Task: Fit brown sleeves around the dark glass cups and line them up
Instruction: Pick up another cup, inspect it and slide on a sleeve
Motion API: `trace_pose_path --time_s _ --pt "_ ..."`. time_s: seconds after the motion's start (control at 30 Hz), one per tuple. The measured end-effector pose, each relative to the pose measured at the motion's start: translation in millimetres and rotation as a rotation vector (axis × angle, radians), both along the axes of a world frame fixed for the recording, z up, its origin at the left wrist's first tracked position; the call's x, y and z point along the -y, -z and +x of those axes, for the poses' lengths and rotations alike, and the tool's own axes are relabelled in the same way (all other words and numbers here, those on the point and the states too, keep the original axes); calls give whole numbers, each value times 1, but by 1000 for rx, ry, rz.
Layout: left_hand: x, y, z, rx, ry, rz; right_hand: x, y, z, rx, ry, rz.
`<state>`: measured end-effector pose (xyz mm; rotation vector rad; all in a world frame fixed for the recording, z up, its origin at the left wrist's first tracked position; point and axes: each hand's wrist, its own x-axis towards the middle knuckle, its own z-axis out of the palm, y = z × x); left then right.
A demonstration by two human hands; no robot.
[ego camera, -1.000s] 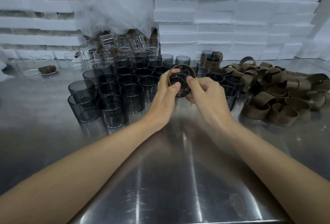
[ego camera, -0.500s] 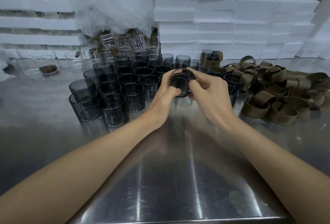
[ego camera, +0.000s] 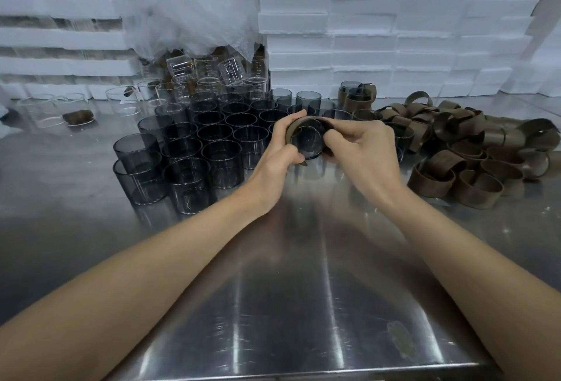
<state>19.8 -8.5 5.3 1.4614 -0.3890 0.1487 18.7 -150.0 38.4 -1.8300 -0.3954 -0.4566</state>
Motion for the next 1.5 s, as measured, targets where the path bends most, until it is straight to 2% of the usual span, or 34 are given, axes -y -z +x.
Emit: trace_pose_path --time_s 0.47,0.57,0.67,0.73,0.83,1.0,1.17,1.33,1.5 --pt "3 -1 -4 73 -118 -44 11 -1 13 -121 -102 218" --pt "0 -1 1 41 -140 -171 8 2 15 -271 -225 279" --pt "-3 -4 3 3 -119 -214 2 2 11 -467 -466 460" --pt "-2 -6 5 -17 -85 -230 1 0 8 -530 -554 546" --pt "1 -7 4 -92 -69 -254 2 -1 8 -541 -559 640" --pt "0 -1 6 -241 16 -224 4 2 9 -608 -568 679" --pt "1 -5 2 -318 58 -290 4 8 12 -698 -586 768" --pt "1 -12 -2 -374 28 -348 0 10 14 -762 -607 910" --pt "1 -13 -1 -447 -2 -460 -3 13 14 -789 -626 966"
